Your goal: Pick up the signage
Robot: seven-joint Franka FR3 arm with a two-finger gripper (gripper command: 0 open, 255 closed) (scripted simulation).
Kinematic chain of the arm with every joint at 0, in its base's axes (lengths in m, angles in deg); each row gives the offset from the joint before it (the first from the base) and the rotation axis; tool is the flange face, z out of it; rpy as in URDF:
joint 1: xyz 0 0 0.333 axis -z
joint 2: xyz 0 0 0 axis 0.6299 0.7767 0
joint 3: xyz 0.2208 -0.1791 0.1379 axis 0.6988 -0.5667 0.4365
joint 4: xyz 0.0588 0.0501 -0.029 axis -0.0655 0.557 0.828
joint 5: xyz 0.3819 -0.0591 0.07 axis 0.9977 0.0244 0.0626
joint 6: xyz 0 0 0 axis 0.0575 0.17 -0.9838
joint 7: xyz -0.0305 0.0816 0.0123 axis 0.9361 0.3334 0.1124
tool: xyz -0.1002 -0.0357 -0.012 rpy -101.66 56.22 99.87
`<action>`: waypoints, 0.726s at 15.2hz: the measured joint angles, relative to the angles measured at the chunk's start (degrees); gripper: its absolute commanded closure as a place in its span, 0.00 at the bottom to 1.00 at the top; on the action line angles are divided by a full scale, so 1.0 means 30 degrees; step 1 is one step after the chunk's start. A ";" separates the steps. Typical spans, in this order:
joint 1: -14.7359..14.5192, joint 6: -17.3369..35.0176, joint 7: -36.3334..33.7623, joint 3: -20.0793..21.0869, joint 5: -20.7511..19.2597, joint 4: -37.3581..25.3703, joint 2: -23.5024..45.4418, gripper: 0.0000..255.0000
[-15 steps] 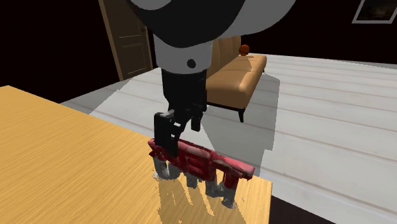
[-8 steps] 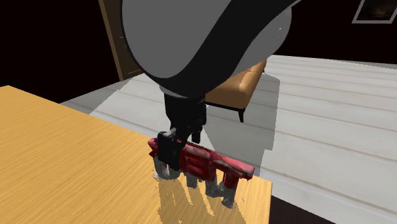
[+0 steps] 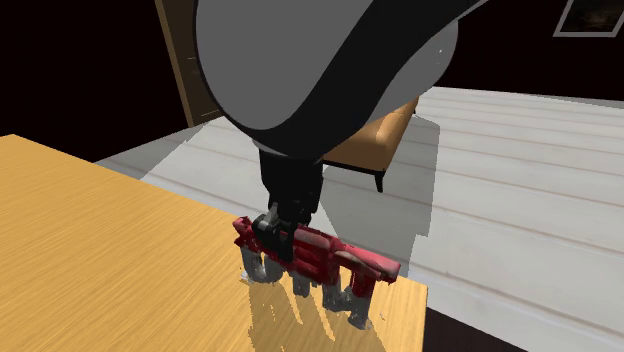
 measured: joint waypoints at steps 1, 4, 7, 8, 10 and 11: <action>0.0000 -0.0003 0.0001 0.0000 0.0000 -0.0003 0.0001 1.00; -0.0001 -0.0097 -0.0002 0.0004 0.0002 -0.0076 -0.0005 1.00; 0.0005 -0.0821 -0.0025 0.0039 -0.0008 -0.0458 -0.0332 1.00; 0.0000 -0.1124 -0.0044 0.0062 -0.0004 -0.0626 -0.0469 1.00; 0.0002 -0.1679 -0.0052 0.0083 -0.0003 -0.0985 -0.0665 1.00; 0.0004 -0.1946 -0.0051 0.0091 -0.0003 -0.1171 -0.0746 1.00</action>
